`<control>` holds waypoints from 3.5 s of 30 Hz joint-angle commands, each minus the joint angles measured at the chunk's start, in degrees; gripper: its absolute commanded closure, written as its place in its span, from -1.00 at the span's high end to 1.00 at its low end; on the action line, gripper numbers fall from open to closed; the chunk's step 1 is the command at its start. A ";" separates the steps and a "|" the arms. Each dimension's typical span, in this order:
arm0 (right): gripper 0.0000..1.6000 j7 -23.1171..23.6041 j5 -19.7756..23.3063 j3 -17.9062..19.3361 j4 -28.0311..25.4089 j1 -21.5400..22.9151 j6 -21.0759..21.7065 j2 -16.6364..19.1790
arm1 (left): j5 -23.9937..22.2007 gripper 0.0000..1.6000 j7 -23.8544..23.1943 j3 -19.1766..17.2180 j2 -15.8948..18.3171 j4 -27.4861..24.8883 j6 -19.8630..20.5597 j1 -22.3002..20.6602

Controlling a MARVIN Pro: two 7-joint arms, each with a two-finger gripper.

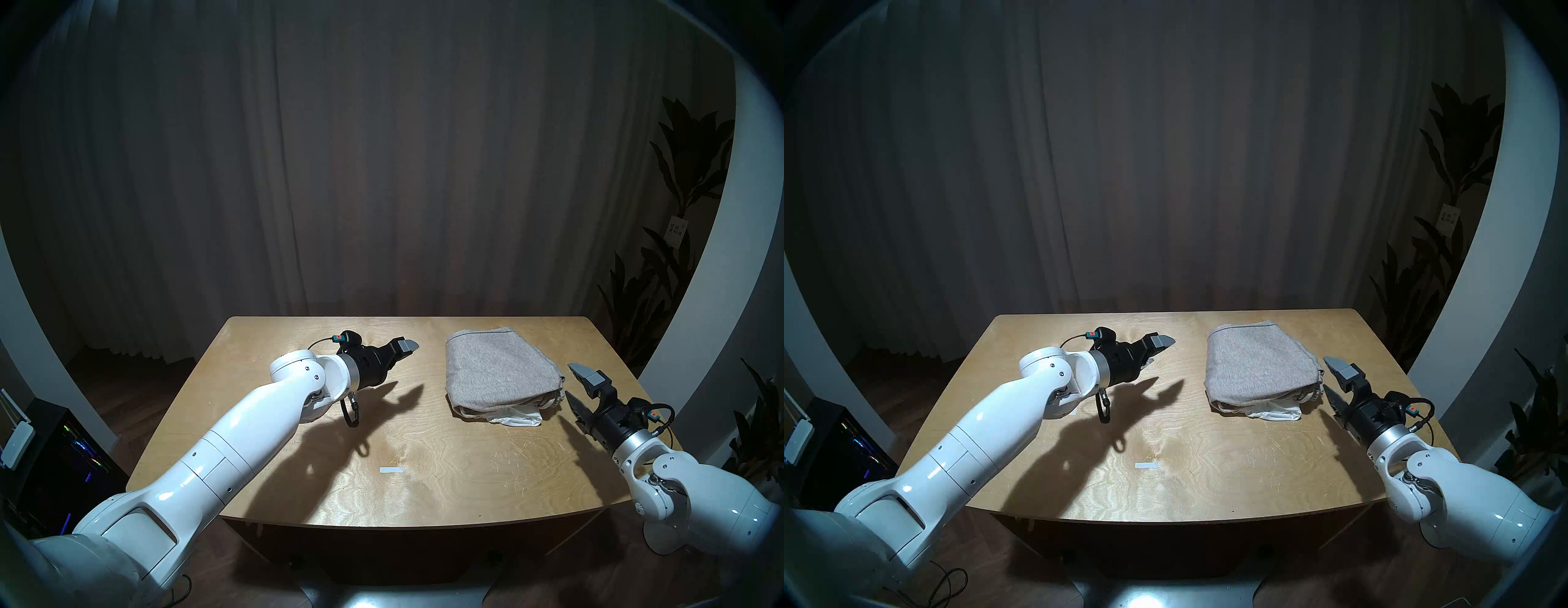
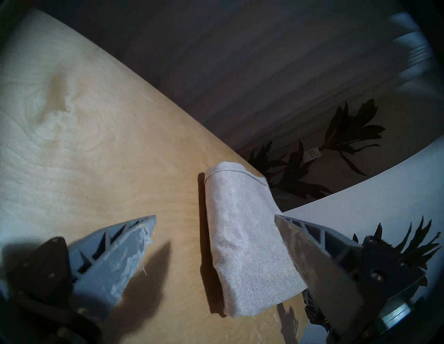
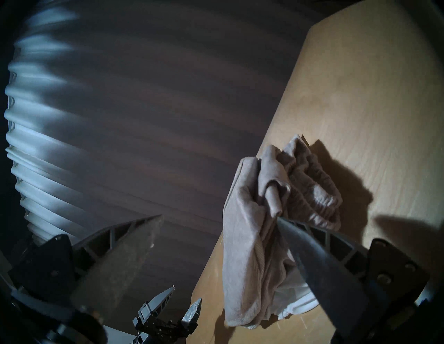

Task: Fold pants twice and stack them

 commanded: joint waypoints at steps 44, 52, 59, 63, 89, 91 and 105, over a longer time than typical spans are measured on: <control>1.00 5.80 -26.33 12.98 6.87 2.88 -12.32 15.67 | 42.28 1.00 24.28 4.56 13.26 -5.44 -22.90 0.47; 1.00 1.83 -29.60 10.93 7.34 4.97 -12.30 17.05 | 46.55 1.00 26.52 4.40 14.78 -4.07 -26.35 0.22; 1.00 -3.42 -30.86 9.22 8.11 6.62 -12.13 16.78 | 49.28 1.00 27.97 4.70 15.32 -3.51 -28.41 0.45; 1.00 -6.27 -31.11 8.38 8.63 7.55 -11.98 16.36 | 50.29 1.00 28.52 4.90 15.32 -3.14 -29.34 0.54; 1.00 -18.79 -35.25 2.52 10.22 14.89 -11.48 13.06 | 51.12 1.00 25.46 5.11 16.40 -1.56 -35.07 1.39; 1.00 -19.29 -35.40 2.33 9.78 15.91 -11.45 12.47 | 50.95 1.00 24.97 5.20 16.40 -1.41 -35.30 1.57; 1.00 -22.81 -37.28 -0.73 8.10 23.28 -10.96 6.50 | 50.95 1.00 21.08 5.85 16.60 0.01 -37.25 2.22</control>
